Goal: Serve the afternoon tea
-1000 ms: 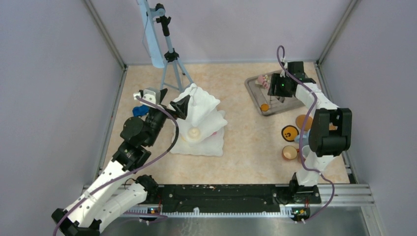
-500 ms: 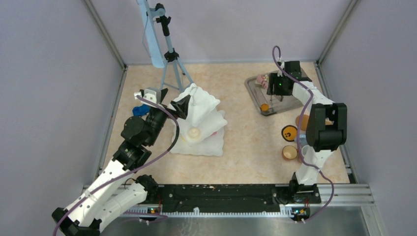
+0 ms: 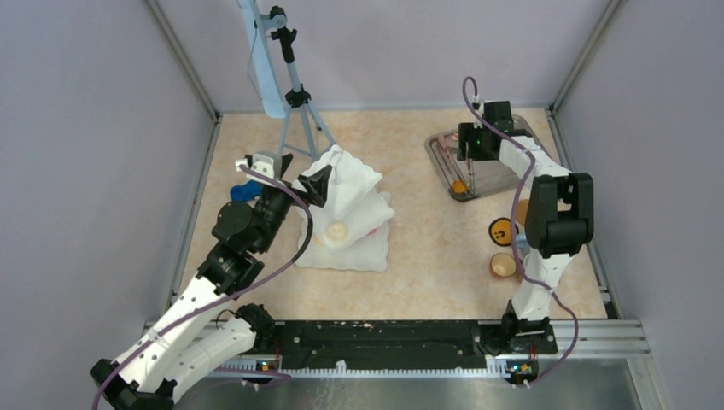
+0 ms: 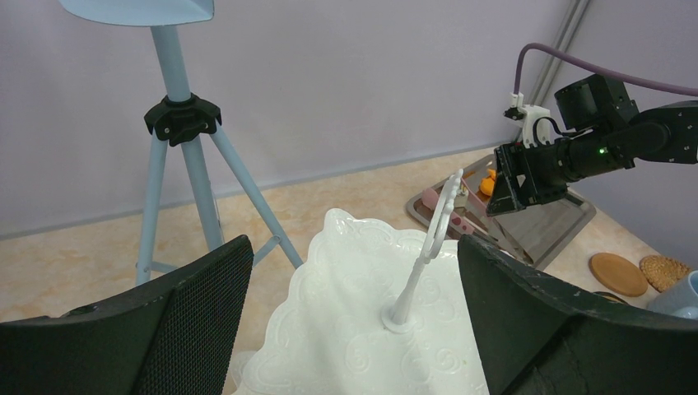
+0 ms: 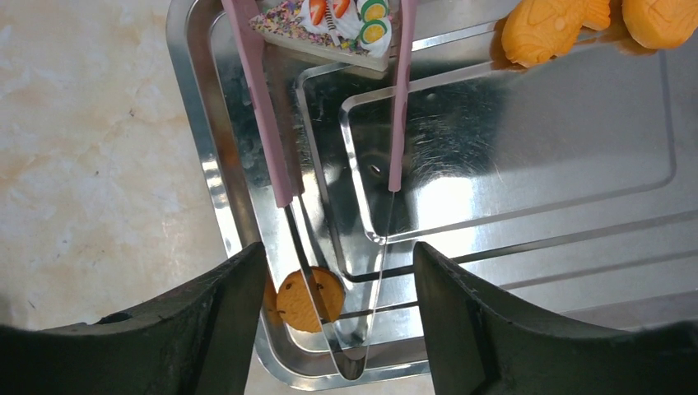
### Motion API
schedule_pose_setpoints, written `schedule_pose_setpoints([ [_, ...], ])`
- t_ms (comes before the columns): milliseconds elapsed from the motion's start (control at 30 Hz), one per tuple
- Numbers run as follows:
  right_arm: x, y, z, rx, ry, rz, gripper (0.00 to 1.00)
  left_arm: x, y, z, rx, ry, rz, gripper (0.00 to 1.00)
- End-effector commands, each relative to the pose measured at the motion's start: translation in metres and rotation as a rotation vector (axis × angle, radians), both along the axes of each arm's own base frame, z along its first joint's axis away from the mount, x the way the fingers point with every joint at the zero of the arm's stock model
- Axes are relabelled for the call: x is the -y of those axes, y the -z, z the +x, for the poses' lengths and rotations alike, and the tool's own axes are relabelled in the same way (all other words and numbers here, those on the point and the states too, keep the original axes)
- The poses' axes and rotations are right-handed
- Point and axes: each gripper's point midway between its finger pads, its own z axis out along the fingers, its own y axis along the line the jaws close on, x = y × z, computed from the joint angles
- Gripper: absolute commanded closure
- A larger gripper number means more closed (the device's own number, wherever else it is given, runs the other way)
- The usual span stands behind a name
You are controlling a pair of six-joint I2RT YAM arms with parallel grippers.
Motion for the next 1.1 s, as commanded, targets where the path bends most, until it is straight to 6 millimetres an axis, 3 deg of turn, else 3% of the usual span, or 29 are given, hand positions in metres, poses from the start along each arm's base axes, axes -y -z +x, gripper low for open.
schedule_pose_setpoints([
  [0,-0.016,-0.009,0.013,0.054,-0.022,-0.001,0.3,0.0,-0.015,-0.001,0.039,0.006,-0.024,0.01],
  [167,-0.022,0.009,0.008,0.033,-0.031,-0.006,0.27,0.0,-0.016,-0.001,0.041,0.01,-0.026,0.01],
  [367,-0.012,0.035,0.005,-0.016,0.001,-0.08,0.26,0.001,-0.015,-0.001,0.039,0.012,-0.024,0.01],
  [633,-0.006,0.044,-0.004,-0.029,0.002,-0.12,0.19,0.003,-0.013,0.001,0.031,0.015,-0.021,0.01],
  [1067,-0.005,0.069,0.011,-0.027,0.039,-0.119,0.27,0.002,-0.012,0.002,0.03,0.009,-0.018,0.01],
])
